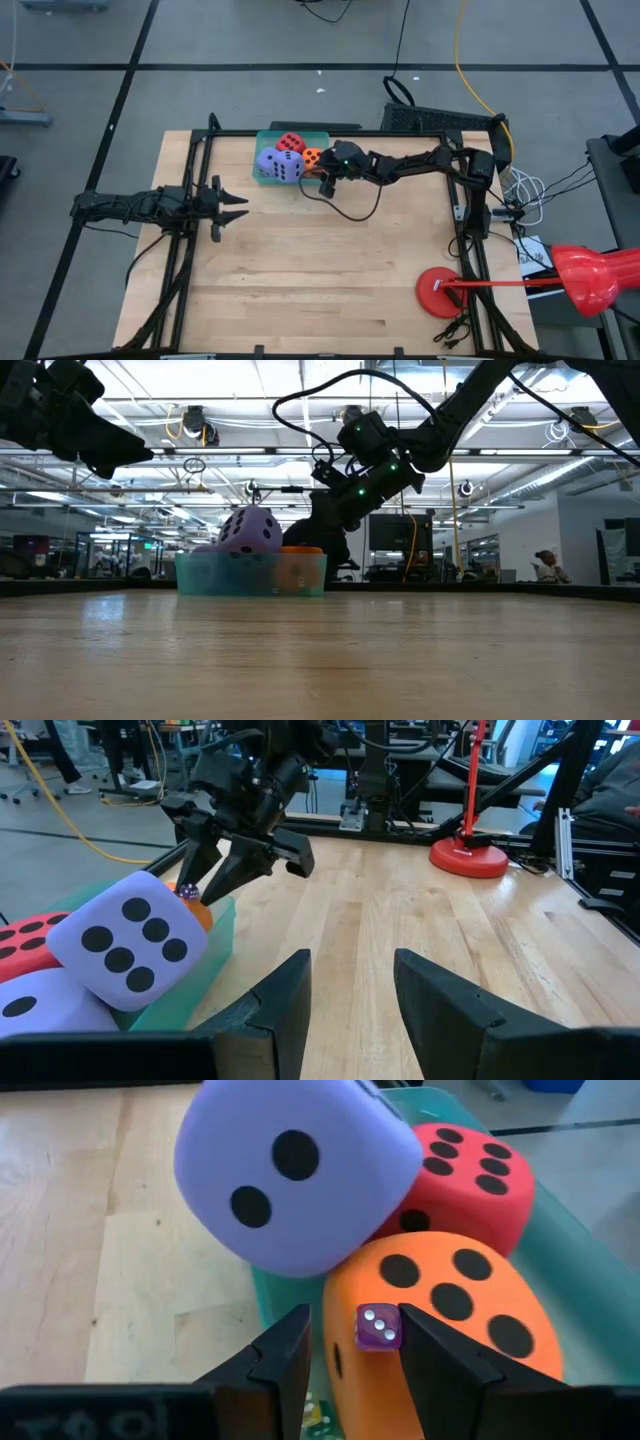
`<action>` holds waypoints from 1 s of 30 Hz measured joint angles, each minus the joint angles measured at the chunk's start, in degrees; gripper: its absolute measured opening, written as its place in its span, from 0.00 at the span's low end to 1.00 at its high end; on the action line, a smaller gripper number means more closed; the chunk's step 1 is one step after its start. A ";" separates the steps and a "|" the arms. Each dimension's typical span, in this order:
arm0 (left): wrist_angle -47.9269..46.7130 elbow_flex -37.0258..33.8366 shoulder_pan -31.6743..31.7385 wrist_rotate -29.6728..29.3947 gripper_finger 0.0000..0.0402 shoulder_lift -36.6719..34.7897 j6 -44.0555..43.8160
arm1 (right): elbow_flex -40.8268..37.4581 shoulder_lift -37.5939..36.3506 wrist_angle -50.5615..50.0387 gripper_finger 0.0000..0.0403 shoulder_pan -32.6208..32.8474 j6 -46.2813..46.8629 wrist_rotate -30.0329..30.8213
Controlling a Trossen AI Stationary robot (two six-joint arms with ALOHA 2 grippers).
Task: Pick & Place Dice
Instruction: Put the small purple dice into the green bin, then return to Home Position
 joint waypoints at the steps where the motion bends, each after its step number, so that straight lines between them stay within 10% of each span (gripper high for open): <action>1: 0.01 0.00 0.00 0.00 0.38 0.00 -0.01 | 0.00 0.00 -0.05 0.35 -0.11 -0.20 0.00; 30: 0.02 0.00 0.00 0.00 0.38 -0.02 0.00 | -4.44 -4.77 7.44 0.35 0.82 2.97 -0.03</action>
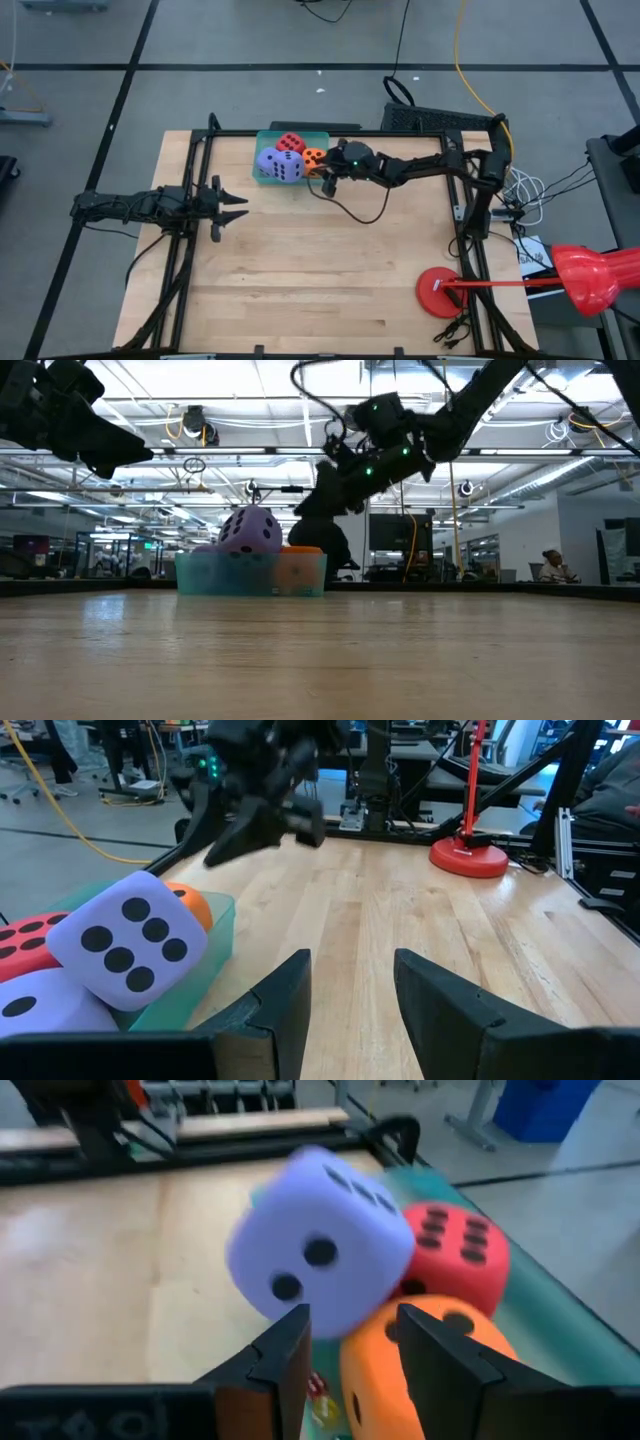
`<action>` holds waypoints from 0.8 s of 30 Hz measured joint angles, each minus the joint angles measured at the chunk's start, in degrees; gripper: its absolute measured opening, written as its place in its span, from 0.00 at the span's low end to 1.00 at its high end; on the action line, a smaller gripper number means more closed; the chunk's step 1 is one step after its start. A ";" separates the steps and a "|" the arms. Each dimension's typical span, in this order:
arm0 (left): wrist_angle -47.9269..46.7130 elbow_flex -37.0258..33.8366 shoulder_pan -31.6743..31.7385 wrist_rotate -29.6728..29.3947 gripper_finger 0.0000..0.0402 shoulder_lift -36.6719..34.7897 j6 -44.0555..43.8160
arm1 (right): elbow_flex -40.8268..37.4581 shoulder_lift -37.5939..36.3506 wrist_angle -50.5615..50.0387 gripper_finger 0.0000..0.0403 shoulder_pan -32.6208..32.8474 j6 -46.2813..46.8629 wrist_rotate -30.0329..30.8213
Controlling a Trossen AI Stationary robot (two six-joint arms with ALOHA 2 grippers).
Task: Pick & Place Dice
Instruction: Return to Home Position
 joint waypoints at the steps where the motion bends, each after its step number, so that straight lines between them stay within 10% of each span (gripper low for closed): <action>1: -0.01 0.00 0.00 0.00 0.38 0.02 0.00 | 0.00 -0.89 -0.34 0.35 0.33 0.02 -0.02; 24: -0.02 0.00 0.00 0.02 0.38 0.02 0.00 | -0.88 -24.60 -22.77 0.35 13.31 7.50 -0.19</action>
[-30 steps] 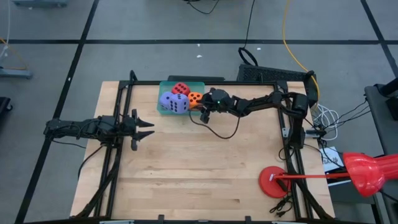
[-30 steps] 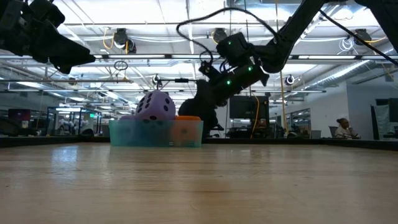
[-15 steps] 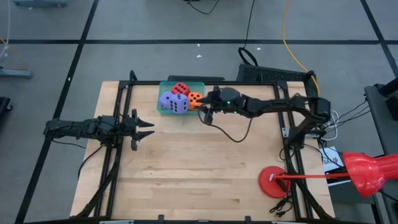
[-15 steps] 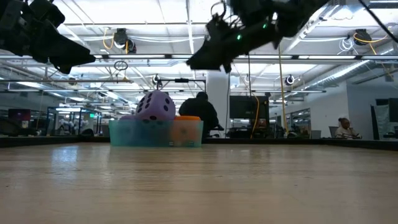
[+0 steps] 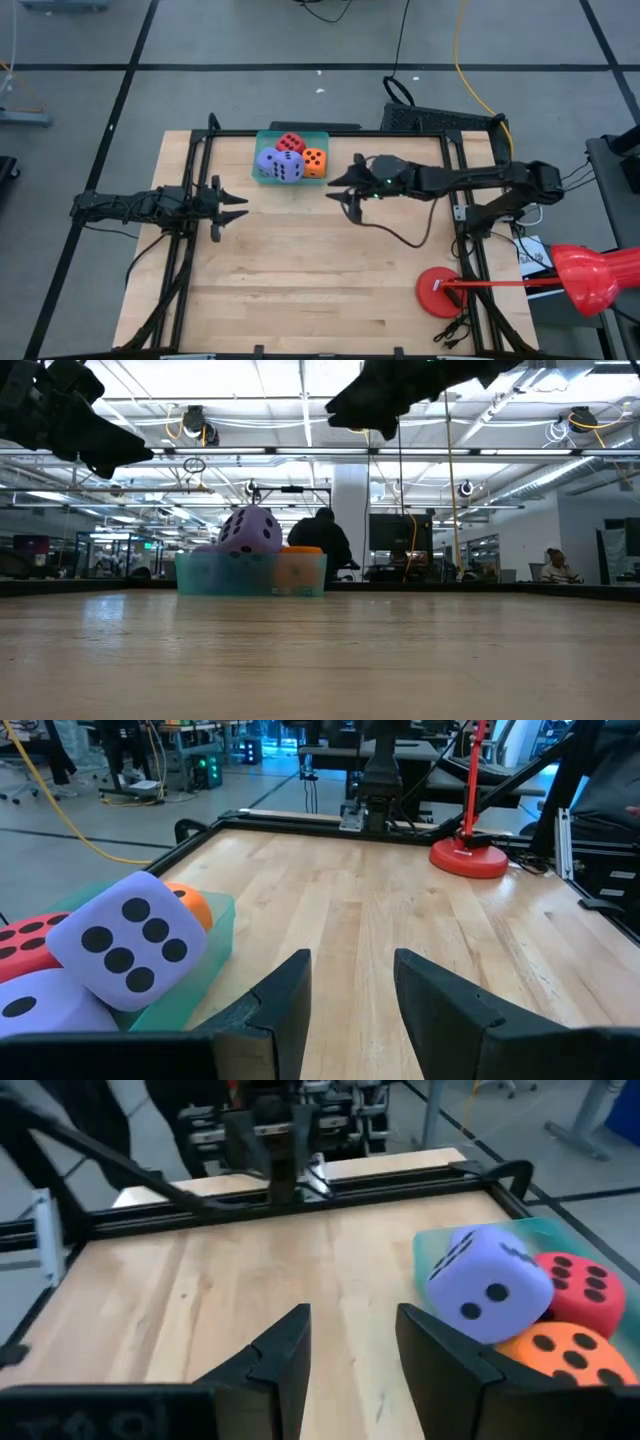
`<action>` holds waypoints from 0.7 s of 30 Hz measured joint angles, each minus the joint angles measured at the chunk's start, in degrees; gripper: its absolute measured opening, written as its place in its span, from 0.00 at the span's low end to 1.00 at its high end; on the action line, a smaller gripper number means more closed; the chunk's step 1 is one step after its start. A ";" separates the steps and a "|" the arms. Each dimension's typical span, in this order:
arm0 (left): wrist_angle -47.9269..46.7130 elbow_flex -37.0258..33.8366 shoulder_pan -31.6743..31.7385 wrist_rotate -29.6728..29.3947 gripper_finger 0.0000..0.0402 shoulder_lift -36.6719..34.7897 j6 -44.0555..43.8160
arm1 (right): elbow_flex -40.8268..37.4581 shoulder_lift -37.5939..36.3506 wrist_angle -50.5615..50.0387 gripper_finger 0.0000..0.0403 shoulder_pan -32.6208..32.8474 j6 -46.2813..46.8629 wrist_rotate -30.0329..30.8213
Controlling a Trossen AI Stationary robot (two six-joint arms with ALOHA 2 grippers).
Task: Pick & Place Dice
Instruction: Return to Home Position
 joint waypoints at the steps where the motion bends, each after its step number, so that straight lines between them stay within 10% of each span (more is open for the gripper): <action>1: 0.02 0.00 0.00 -0.02 0.38 0.00 0.00 | -1.06 -0.95 0.34 0.35 0.48 0.01 -0.01; 21: 0.00 0.00 0.00 -0.01 0.38 0.00 0.00 | -37.43 -36.03 8.06 0.35 5.87 -3.65 0.25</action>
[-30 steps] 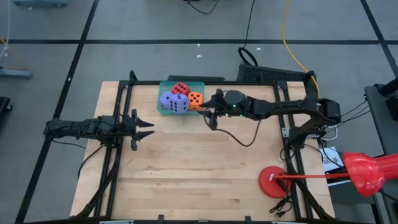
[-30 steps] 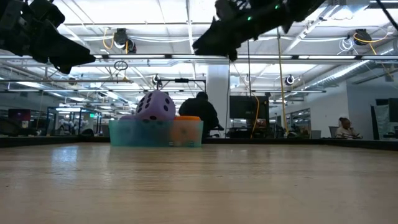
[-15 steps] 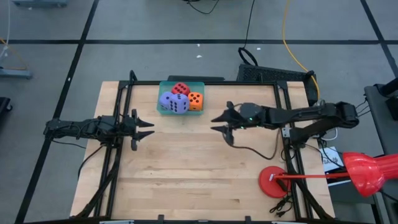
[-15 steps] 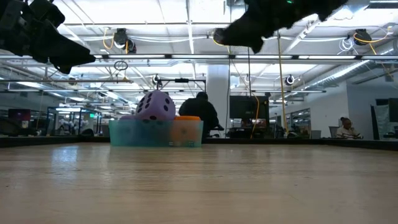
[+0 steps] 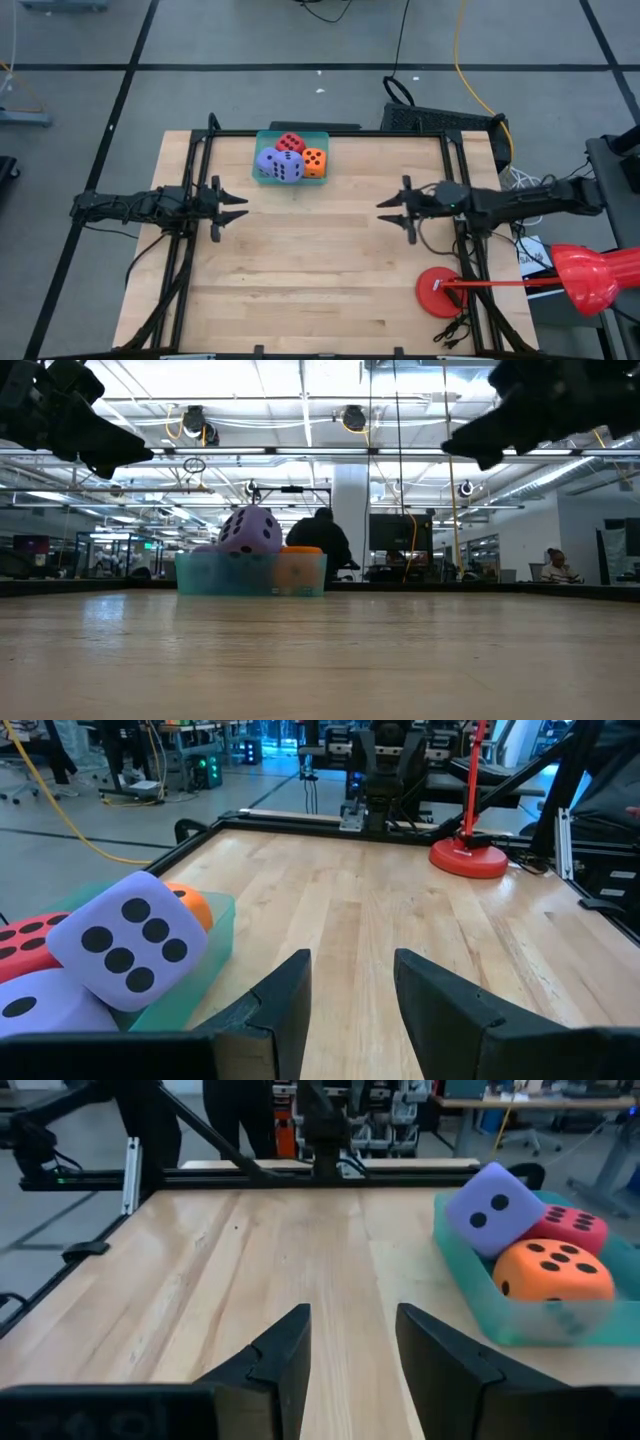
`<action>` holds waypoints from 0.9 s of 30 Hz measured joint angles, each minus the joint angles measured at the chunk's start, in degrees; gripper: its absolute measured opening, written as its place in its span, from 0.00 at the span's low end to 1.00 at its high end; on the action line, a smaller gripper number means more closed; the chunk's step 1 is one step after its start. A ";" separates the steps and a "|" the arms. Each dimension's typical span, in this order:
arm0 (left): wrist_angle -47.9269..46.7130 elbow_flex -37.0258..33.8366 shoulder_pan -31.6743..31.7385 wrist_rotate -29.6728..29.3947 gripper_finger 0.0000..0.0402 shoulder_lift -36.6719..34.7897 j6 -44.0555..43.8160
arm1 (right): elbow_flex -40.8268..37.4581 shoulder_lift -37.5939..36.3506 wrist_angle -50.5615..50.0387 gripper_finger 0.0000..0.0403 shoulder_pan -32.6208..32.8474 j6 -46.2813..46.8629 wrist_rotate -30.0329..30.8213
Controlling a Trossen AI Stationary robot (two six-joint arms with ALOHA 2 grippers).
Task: Pick & Place Dice
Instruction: Return to Home Position
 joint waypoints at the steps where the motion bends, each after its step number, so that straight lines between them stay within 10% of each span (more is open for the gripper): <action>1: 0.02 0.00 0.00 -0.01 0.38 -0.02 0.00 | -1.48 -2.12 -0.04 0.35 0.00 -0.38 0.00; 27: 0.00 0.00 0.00 0.01 0.38 -0.01 0.00 | -12.44 -41.44 -23.49 0.35 0.00 0.33 -0.03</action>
